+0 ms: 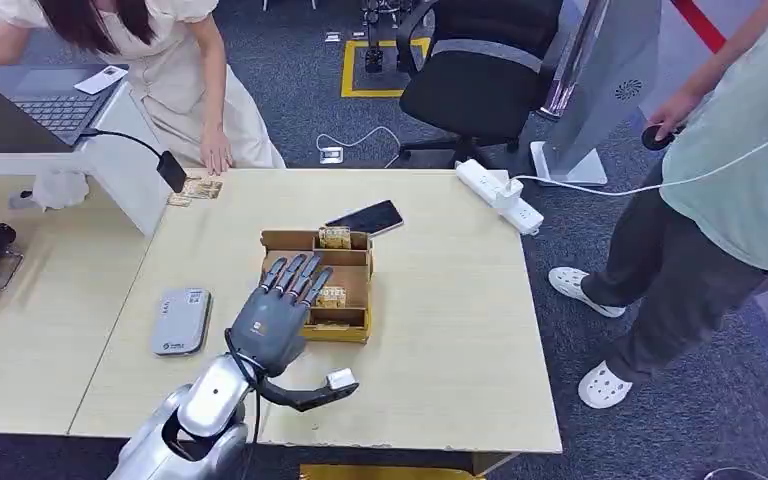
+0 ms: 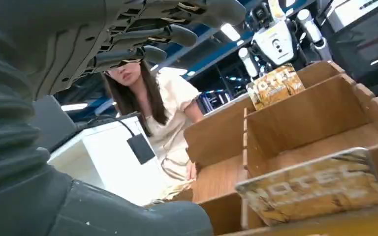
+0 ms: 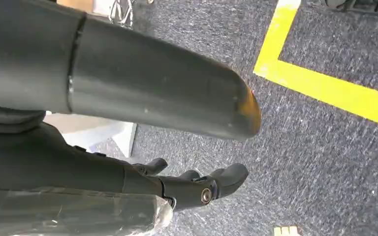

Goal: Pass the card to the sensor for recognition and then transmit it.

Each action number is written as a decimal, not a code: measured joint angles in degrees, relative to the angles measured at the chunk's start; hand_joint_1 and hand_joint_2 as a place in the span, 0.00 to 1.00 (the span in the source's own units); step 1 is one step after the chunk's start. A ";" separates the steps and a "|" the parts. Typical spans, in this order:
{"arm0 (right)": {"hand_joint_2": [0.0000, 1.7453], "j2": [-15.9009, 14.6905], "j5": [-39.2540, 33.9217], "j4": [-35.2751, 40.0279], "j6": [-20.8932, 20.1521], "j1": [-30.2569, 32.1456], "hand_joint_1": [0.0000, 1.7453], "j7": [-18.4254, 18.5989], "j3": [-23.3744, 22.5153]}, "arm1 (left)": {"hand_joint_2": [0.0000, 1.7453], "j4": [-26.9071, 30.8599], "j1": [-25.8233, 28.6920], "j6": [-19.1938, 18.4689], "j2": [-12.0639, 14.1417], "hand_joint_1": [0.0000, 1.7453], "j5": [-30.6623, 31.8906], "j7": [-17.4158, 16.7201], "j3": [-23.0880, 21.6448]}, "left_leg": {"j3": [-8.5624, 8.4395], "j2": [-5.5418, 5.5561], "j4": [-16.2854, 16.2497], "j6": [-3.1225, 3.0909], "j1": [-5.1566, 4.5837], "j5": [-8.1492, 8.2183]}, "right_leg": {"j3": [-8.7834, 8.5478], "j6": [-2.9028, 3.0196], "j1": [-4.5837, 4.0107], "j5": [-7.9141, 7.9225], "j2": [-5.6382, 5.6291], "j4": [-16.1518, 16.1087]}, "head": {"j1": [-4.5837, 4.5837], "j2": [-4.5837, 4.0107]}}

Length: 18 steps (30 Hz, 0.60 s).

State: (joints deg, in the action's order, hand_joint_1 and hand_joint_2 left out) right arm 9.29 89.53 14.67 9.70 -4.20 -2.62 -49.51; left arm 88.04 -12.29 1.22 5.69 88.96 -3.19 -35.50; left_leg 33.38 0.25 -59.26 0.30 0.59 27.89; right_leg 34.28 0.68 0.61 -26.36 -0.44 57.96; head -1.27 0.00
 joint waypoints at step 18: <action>0.00 0.11 0.09 0.02 -0.04 -0.02 0.00 -0.28 -0.31 | 1.00 -0.50 0.96 -0.04 -2.06 0.00 0.39 0.87 1.12 | -0.01 0.00 0.02 0.01 0.03 0.00 | 0.00 0.01 -0.06 -0.01 0.00 0.02 | 0.00 -0.02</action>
State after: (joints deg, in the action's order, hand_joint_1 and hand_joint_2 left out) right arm 9.40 89.61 14.69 9.66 -4.22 -2.91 -49.81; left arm 87.54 -11.33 1.18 3.63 89.35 -2.32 -34.38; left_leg 33.37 0.25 -59.24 0.31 0.62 27.89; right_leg 34.28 0.69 0.55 -26.36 -0.44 57.99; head -1.27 -0.02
